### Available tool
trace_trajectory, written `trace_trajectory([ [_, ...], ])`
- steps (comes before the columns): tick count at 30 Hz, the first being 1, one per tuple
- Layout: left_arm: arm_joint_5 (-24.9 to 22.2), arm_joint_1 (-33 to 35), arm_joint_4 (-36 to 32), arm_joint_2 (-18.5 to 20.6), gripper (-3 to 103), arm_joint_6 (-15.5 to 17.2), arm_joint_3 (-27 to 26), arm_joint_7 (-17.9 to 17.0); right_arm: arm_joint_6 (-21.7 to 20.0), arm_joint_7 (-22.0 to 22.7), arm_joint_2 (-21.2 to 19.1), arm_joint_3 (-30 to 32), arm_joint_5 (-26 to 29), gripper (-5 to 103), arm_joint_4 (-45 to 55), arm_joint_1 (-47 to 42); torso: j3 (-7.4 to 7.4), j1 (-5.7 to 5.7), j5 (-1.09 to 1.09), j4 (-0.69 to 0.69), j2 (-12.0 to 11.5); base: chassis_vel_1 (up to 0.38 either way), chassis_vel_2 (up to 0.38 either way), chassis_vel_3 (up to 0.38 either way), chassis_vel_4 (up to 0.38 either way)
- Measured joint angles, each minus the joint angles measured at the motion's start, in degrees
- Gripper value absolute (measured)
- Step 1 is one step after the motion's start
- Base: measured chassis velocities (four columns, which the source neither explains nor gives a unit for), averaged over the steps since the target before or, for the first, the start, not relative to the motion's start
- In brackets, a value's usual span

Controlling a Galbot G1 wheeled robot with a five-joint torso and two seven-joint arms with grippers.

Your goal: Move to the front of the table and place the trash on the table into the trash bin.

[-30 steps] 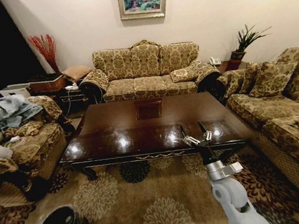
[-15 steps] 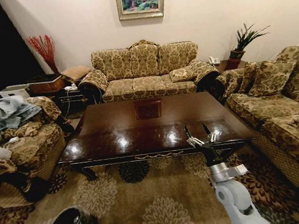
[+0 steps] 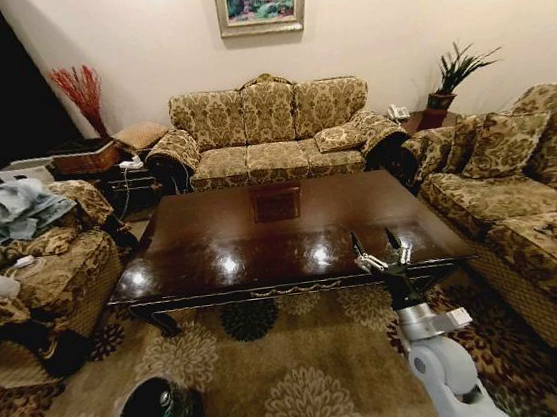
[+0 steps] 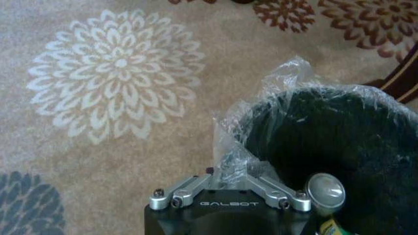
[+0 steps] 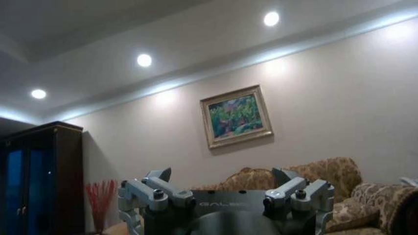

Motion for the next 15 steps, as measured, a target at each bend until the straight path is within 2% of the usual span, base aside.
trace_trajectory([
  [6,2.0,-0.9,0.4,-0.4,3,-0.5,0.2,0.1,0.8,-0.2,0.4,1.0,0.8,100,-0.1,-0.6,0.0,-0.01,-0.01,0.03,0.0,0.0,0.0,0.0,0.0],
  [12,4.4,-2.4,1.3,-1.0,3,-0.8,0.1,-0.1,1.5,-0.6,0.5,1.7,1.6,100,-0.9,-1.2,0.0,0.0,-0.01,-0.01,0.0,0.0,0.0,0.0,0.0],
  [15,5.7,-2.6,1.6,-1.3,0,-0.7,0.1,-0.4,1.6,-0.8,0.5,2.1,2.1,100,-1.2,-1.3,0.0,0.0,0.0,0.0,0.0,0.0,0.0,0.0,0.0],
])
